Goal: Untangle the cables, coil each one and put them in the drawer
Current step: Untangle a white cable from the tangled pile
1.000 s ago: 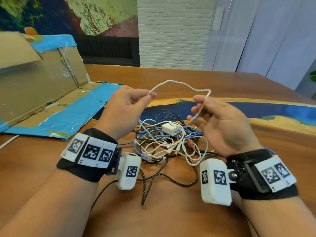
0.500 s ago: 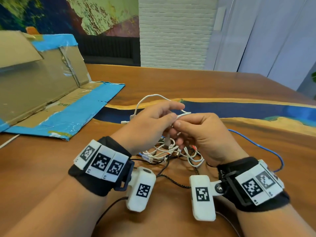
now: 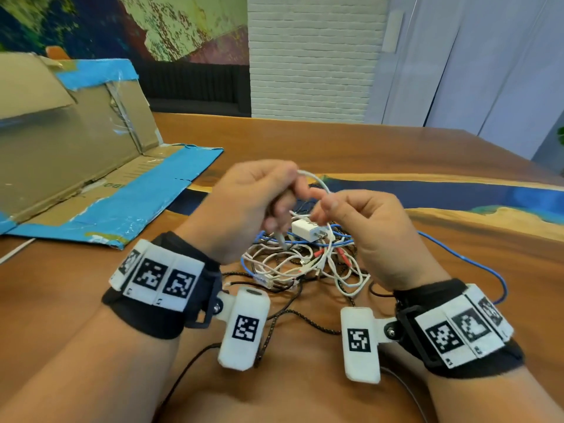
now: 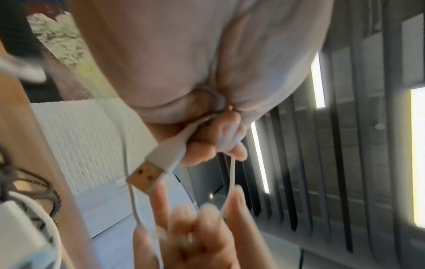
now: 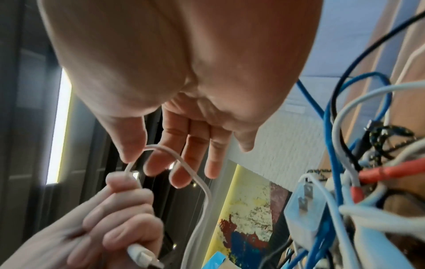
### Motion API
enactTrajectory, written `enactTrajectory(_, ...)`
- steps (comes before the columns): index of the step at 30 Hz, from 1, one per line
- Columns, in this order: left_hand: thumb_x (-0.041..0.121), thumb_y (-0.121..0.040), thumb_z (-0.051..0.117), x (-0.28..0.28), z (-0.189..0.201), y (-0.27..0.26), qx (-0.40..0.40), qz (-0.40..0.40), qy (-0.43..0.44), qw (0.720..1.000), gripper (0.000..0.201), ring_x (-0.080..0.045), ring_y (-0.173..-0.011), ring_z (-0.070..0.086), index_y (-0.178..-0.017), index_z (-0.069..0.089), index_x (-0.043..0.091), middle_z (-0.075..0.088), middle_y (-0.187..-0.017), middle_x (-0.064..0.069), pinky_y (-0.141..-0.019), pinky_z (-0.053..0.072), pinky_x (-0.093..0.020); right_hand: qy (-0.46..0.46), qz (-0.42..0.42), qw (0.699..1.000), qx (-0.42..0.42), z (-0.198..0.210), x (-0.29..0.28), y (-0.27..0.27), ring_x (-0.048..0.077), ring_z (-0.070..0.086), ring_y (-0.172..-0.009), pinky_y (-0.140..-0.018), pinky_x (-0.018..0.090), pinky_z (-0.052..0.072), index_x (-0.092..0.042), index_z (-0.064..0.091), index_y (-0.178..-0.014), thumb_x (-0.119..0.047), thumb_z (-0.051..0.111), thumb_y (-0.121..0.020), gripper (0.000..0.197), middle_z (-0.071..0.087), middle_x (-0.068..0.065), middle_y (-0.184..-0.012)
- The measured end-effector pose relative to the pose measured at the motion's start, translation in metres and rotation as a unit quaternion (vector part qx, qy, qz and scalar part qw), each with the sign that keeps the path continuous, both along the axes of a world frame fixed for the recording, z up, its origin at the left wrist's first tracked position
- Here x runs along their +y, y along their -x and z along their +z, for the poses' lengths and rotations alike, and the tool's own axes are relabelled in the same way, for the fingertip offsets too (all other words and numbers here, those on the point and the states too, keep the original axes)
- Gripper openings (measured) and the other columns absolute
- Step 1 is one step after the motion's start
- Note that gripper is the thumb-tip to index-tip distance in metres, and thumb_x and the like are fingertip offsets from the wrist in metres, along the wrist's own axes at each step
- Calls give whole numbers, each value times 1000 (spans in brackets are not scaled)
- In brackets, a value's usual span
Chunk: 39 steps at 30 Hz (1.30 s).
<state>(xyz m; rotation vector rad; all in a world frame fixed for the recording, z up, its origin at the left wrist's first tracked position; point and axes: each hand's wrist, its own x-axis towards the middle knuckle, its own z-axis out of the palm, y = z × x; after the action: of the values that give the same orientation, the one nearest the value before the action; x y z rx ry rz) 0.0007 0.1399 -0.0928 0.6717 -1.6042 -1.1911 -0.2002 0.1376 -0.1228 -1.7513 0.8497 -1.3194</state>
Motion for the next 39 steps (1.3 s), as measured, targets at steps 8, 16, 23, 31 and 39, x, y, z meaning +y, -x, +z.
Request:
enactTrajectory(8,30,-106,35,-1,15,-15,187,-10,-80,979,42,-4,-41,15,-102,73,12,26,-55,9,-39,16,-20,-135,20,966,-219,7,1,5,14,28,-43,-39,26,42,-9,71,-88,-20,58,-96,20,30,2,-57)
enactTrajectory(16,20,-106,35,2,12,-3,229,-7,-27,973,35,-23,-114,68,-129,60,16,74,-114,1,-101,54,-40,-161,124,974,97,-5,10,-14,10,29,-37,-38,20,26,-25,75,-119,-19,52,-106,27,53,4,-59)
enactTrajectory(23,12,-107,44,4,-2,12,-60,77,16,995,31,-18,-93,72,-132,62,13,78,-104,-5,-83,55,-37,-159,175,972,-6,1,17,-10,12,29,-39,-61,33,53,-3,73,-90,-20,52,-100,29,31,-3,-45)
enactTrajectory(31,34,-106,46,4,-2,4,-206,49,2,977,39,-23,-52,26,-94,77,14,31,-56,-5,-51,22,-33,-194,72,948,-244,7,2,0,17,45,-53,-62,40,60,-5,61,-87,-25,57,-97,22,34,1,-56)
enactTrajectory(39,29,-107,46,-12,-3,-7,-23,221,-38,974,35,-15,-48,22,-85,71,18,29,-56,2,-48,24,-28,-208,56,975,-56,-3,0,7,17,49,-49,-36,22,35,-10,79,-100,-9,70,-89,14,70,12,-78)
